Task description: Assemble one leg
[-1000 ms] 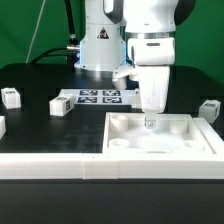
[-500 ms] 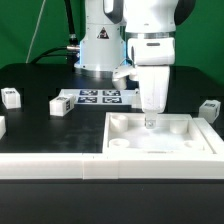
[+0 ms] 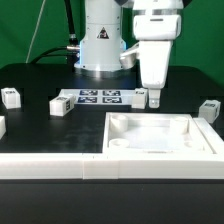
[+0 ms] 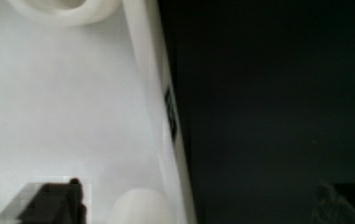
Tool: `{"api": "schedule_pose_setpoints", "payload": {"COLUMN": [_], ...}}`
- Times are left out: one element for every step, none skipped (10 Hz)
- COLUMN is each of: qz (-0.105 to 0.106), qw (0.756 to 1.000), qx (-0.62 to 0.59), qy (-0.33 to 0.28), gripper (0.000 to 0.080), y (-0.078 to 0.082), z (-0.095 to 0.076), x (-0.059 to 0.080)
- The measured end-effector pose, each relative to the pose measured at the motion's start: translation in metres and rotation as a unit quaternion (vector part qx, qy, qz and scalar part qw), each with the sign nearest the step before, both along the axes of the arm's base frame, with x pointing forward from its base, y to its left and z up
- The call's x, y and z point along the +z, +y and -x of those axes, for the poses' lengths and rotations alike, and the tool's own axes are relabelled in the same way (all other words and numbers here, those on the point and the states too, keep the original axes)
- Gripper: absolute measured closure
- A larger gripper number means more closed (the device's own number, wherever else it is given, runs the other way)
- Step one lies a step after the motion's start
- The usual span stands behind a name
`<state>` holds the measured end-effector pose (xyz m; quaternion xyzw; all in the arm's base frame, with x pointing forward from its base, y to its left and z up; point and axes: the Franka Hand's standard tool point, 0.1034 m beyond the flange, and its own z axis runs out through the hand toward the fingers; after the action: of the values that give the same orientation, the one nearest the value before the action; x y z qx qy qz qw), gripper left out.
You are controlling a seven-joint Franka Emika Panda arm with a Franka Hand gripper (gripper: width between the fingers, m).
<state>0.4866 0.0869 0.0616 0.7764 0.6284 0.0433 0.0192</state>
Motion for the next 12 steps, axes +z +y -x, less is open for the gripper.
{"api": "schedule_pose_setpoints", "payload": {"qz": [-0.001, -0.002, -0.004, -0.010, -0.014, -0.034, -0.045, -0.056, -0.065, -0.068, -0.073, -0.077], "qw": [1.000, 1.000, 0.999, 0.995, 0.991, 0.966, 0.936, 0.908, 0.878, 0.861, 0.832, 0.811], "qx": [-0.005, -0.014, -0.040, -0.101, -0.132, -0.257, -0.348, -0.414, -0.473, -0.502, -0.549, -0.579], "qy": [0.001, 0.001, 0.002, 0.004, 0.005, 0.009, 0.017, 0.023, 0.032, 0.035, 0.040, 0.043], "gripper": [0.0150, 0.0150, 0.0150, 0.0150, 0.0150, 0.0150, 0.0150, 0.0150, 0.0150, 0.0150, 0.0150, 0.0150], "y": [0.000, -0.001, 0.000, 0.000, 0.001, 0.010, 0.025, 0.034, 0.038, 0.038, 0.039, 0.040], "z": [0.000, 0.000, 0.000, 0.001, 0.001, 0.007, 0.011, 0.009, 0.009, 0.009, 0.009, 0.010], "x": [-0.001, -0.002, -0.002, -0.002, -0.002, -0.003, -0.004, -0.006, -0.009, -0.009, -0.010, -0.010]}}
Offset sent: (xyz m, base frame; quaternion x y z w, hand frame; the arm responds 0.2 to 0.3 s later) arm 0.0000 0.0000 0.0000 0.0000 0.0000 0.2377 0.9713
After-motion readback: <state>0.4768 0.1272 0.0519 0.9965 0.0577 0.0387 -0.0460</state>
